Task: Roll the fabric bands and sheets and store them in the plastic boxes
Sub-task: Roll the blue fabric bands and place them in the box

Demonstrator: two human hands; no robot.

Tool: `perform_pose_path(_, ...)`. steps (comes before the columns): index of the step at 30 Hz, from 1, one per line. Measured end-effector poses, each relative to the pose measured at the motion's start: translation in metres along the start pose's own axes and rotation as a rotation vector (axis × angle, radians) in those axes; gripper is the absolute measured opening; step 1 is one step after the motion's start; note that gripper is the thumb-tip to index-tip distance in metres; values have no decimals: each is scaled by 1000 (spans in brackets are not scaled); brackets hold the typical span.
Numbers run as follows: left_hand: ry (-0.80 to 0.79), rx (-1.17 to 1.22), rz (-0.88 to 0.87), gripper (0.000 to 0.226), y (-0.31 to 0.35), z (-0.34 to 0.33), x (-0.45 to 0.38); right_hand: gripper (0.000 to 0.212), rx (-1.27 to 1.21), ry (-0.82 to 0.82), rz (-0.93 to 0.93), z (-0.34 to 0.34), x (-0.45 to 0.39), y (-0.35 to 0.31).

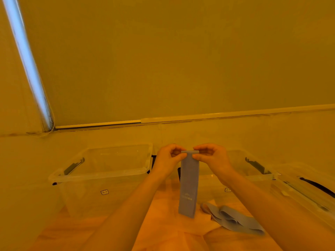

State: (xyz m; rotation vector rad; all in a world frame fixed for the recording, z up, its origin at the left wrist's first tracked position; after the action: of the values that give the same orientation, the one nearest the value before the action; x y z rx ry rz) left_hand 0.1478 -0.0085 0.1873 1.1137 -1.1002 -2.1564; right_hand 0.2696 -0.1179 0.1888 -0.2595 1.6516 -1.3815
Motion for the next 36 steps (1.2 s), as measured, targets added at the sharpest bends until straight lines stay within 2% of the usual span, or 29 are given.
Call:
perform_pose_path(4,5,4,7,21,1,0,0,24,-24,-1,-9,-1,-1,1)
perform_pose_path(16,18,16,-35,11,3,0,0,19,-74,-3,-32,-1,3,3)
perform_pose_path(23,-7,15,-4,18,0,3,0,13,-126,27,-66,-3,2,5)
perform_pose_path(29,39,-1,18,12,-4,4,0,26,-83,2,-25,-4,0,4)
perform_pose_path(36,16,27,20,17,-5,5,2,19,-114,17,-37,-3,1,6)
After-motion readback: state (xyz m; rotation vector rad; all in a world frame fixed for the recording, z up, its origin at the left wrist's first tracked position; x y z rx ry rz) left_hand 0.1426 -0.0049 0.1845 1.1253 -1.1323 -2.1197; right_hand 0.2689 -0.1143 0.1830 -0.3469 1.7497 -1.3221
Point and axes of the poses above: each hand's wrist, its own x-axis away from the middle knuckle, its own z-axis out of the back of the hand, y = z × x, the point moved 3 cm from there along -x, towards the middle knuckle, and after that the axes turned 5 degrees about z, right-handed, at the moved point
